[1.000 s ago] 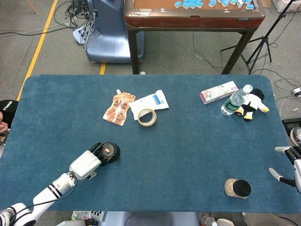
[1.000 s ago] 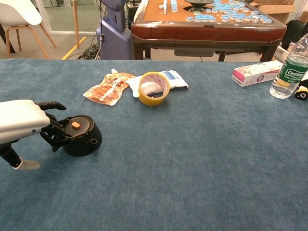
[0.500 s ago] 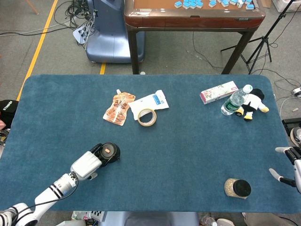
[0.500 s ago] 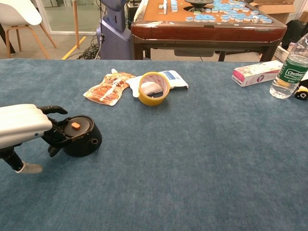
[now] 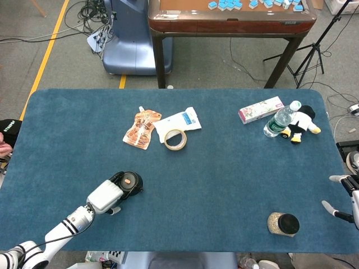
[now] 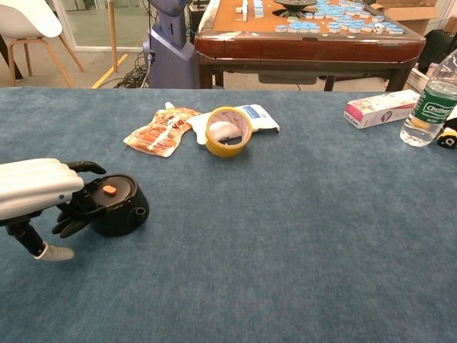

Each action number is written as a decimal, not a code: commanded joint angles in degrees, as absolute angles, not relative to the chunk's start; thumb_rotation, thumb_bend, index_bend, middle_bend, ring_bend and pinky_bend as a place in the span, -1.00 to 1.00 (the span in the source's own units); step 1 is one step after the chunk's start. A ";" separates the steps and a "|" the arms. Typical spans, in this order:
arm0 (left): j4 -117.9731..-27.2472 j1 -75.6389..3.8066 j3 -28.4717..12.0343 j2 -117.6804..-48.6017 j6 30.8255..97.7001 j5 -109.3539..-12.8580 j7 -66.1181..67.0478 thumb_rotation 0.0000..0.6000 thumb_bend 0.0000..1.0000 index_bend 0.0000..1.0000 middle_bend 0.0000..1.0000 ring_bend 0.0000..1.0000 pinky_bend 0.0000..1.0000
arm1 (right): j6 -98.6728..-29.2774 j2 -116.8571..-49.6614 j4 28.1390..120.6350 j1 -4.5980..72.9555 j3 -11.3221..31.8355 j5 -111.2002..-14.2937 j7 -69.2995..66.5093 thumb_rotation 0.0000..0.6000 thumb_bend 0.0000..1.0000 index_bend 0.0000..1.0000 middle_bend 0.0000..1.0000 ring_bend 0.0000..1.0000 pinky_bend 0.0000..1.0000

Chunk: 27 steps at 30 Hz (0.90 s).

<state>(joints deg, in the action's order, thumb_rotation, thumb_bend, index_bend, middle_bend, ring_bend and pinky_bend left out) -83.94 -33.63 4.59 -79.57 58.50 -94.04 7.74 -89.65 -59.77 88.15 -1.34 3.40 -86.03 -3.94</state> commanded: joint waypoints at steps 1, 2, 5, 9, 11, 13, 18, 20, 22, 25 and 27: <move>-84.03 -33.52 4.30 -79.83 59.11 -93.92 7.03 0.86 -0.63 0.59 0.63 0.31 -0.93 | -89.67 -59.80 88.05 -1.37 3.40 -86.03 -4.05 1.00 -0.66 -0.33 -0.27 -0.50 -0.44; -84.09 -33.48 4.17 -79.91 59.43 -93.95 6.79 0.81 -0.65 0.62 0.67 0.35 -0.93 | -89.67 -59.83 87.99 -1.38 3.41 -85.99 -4.08 1.00 -0.66 -0.33 -0.27 -0.50 -0.44; -84.29 -33.24 3.66 -80.25 60.73 -94.05 6.08 0.70 -0.69 0.68 0.73 0.40 -0.93 | -89.74 -59.96 87.74 -1.45 3.43 -85.95 -4.31 1.00 -0.66 -0.33 -0.27 -0.50 -0.44; -85.08 -32.85 2.55 -80.73 62.32 -93.37 5.27 0.41 -0.73 0.75 0.82 0.47 -0.93 | -89.66 -60.11 87.29 -1.44 3.47 -85.92 -4.79 1.00 -0.66 -0.33 -0.27 -0.50 -0.44; -85.25 -32.56 2.03 -81.08 63.14 -92.98 5.26 0.28 -0.73 0.81 0.88 0.52 -0.93 | -89.59 -60.15 87.06 -1.40 3.49 -85.90 -5.04 1.00 -0.66 -0.33 -0.27 -0.50 -0.44; -85.46 -32.19 1.55 -81.52 63.89 -92.41 4.95 0.21 -0.73 0.85 0.93 0.57 -0.93 | -89.51 -60.25 86.74 -1.36 3.53 -85.87 -5.33 1.00 -0.66 -0.33 -0.27 -0.50 -0.44; -86.09 -31.11 0.51 -82.04 65.97 -91.13 3.79 0.21 -0.73 0.97 1.00 0.68 -0.93 | -89.38 -60.45 86.09 -1.29 3.65 -85.74 -5.98 1.00 -0.66 -0.33 -0.27 -0.50 -0.44; -86.41 -30.69 0.23 -81.95 66.54 -90.58 3.61 0.21 -0.73 1.00 1.00 0.72 -0.93 | -89.29 -60.54 85.92 -1.24 3.64 -85.78 -6.15 1.00 -0.66 -0.33 -0.27 -0.50 -0.44; -86.88 -30.09 -0.17 -81.82 67.35 -89.84 3.33 0.21 -0.73 1.00 1.00 0.75 -0.93 | -89.19 -60.64 85.75 -1.15 3.65 -85.85 -6.32 1.00 -0.66 -0.33 -0.27 -0.50 -0.44; -87.33 -29.17 -0.73 -81.61 68.81 -89.02 3.35 0.21 -0.73 1.00 1.00 0.78 -0.93 | -89.13 -60.79 85.50 -1.05 3.69 -85.92 -6.54 1.00 -0.66 -0.33 -0.27 -0.50 -0.44; -87.80 -28.51 -1.12 -81.42 69.75 -88.36 3.40 0.20 -0.73 1.00 1.00 0.80 -0.93 | -89.05 -60.89 85.37 -0.96 3.71 -85.96 -6.64 1.00 -0.66 -0.33 -0.27 -0.50 -0.44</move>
<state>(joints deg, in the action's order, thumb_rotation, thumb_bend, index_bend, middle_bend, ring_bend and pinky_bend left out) -87.46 -28.95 -0.81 -81.58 69.28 -88.81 3.38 -89.05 -60.89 85.37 -0.96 3.71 -85.96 -6.63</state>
